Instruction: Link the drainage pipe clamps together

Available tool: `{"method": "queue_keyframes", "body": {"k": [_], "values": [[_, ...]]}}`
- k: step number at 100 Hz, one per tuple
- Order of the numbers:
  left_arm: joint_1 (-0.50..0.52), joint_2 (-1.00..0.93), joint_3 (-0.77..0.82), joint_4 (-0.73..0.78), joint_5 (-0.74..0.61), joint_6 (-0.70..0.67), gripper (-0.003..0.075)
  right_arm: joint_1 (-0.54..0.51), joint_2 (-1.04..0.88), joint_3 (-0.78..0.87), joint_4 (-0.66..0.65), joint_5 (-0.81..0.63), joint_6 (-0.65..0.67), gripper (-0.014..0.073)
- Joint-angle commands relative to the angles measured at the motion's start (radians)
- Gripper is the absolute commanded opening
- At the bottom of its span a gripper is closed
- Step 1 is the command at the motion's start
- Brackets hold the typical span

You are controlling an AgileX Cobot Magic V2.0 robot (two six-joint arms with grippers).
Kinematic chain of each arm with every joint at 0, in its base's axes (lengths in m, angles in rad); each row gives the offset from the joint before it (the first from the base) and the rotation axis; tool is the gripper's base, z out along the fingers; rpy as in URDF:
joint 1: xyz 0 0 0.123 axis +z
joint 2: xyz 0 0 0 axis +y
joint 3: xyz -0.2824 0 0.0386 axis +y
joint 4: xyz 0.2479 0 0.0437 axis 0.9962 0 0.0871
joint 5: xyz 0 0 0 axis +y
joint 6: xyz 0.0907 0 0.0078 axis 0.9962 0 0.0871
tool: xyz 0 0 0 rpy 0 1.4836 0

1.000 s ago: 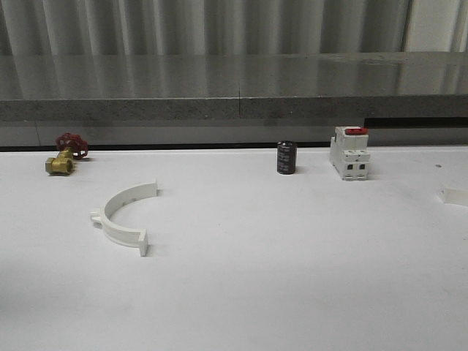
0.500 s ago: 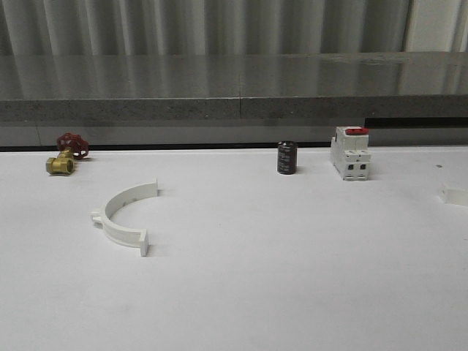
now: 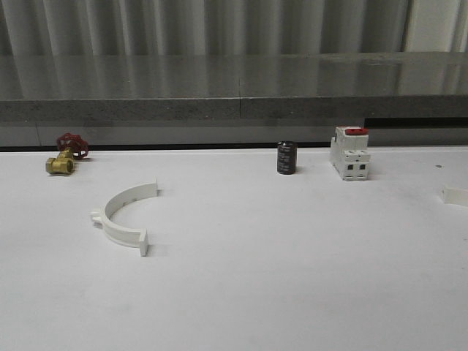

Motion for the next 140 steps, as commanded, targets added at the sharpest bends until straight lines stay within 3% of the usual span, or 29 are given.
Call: {"method": "queue_keyframes", "body": {"k": [1, 13, 20, 32, 37, 54, 74, 95, 130, 140], "values": [[0.002, 0.01, -0.026, 0.003, -0.032, -0.007, -0.0021, -0.004, 0.13, -0.097, -0.017, 0.021, -0.014, -0.0066], [0.002, 0.01, -0.026, 0.005, -0.026, -0.007, -0.0021, -0.004, 0.319, -0.182, -0.017, 0.072, -0.014, -0.0018], [0.002, 0.01, -0.026, 0.005, -0.026, -0.007, -0.0021, -0.004, 0.416, -0.228, -0.016, 0.083, -0.014, 0.0101], [0.002, 0.01, -0.026, 0.005, -0.026, -0.007, -0.0021, -0.004, 0.563, -0.303, -0.011, 0.081, -0.013, 0.0384], [0.002, 0.01, -0.026, 0.005, -0.026, -0.007, -0.0021, -0.004, 0.623, -0.338, -0.009, 0.081, -0.008, 0.0423], [0.002, 0.01, -0.026, 0.005, -0.026, -0.007, -0.0021, -0.024, 0.831, -0.445, -0.004, 0.103, 0.015, 0.0386], [0.002, 0.01, -0.026, 0.005, -0.027, -0.007, -0.0021, -0.095, 1.086, -0.576, 0.09, 0.164, 0.038, 0.0386], [0.002, 0.01, -0.026, 0.005, -0.027, -0.007, -0.0021, -0.103, 1.3, -0.693, 0.117, 0.182, 0.038, 0.0386], [0.002, 0.01, -0.026, 0.005, -0.027, -0.007, -0.0021, -0.103, 1.475, -0.775, 0.125, 0.148, 0.038, 0.0381], [0.002, 0.01, -0.026, 0.005, -0.027, -0.007, -0.0021, -0.103, 1.476, -0.775, 0.125, 0.128, 0.038, 0.0269]]}}
